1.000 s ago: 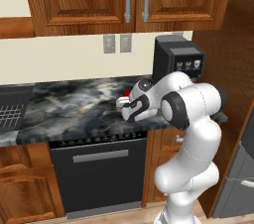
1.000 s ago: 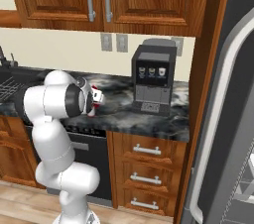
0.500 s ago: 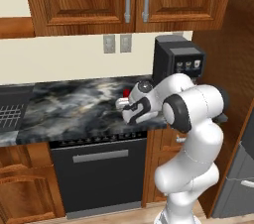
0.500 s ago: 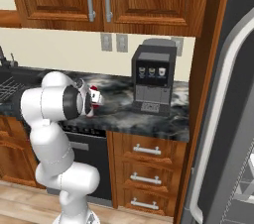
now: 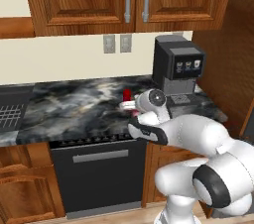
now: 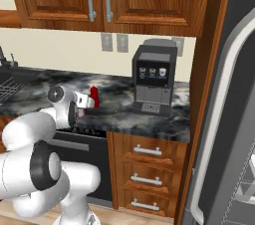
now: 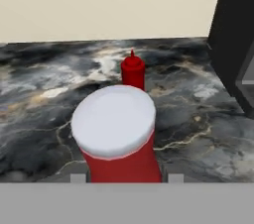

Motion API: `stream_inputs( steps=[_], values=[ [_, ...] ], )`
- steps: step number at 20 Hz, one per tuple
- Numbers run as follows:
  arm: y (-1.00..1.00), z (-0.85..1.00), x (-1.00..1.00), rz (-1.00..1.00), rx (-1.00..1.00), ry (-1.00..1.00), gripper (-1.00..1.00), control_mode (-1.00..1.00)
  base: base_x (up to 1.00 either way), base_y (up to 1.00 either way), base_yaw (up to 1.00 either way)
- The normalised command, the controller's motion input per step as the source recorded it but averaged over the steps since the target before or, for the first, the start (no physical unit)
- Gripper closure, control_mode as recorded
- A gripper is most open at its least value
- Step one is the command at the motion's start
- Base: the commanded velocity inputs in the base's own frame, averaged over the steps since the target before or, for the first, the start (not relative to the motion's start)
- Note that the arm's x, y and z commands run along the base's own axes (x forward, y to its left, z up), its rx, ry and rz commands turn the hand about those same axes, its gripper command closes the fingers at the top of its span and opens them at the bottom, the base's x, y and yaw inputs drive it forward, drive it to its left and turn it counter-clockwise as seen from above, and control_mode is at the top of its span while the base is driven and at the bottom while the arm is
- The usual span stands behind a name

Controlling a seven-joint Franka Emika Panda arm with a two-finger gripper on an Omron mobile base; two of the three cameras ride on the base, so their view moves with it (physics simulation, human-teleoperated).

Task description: Place the ketchup and ketchup from the counter to the top shelf of the fridge. If the existing items in the fridge are on the top shelf, move them to other shelves.

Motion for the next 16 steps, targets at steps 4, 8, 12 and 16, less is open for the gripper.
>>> stream_inputs(
  steps=[4, 8, 12, 16],
  values=[
    [0.00, 1.00, -1.00, 0.00, 0.00, -0.13, 1.00, -1.00, 0.00, 0.00, 0.00],
    [0.00, 1.00, -1.00, 0.00, 0.00, -0.09, 1.00, -1.00, 0.00, 0.00, 0.00],
    [-0.11, 1.00, -1.00, 0.00, 0.08, 0.00, 1.00, -1.00, 0.00, 0.00, 0.00],
    [-0.16, 1.00, -1.00, 0.00, 0.12, 0.04, 1.00, -1.00, 0.00, 0.00, 0.00]
  ],
)
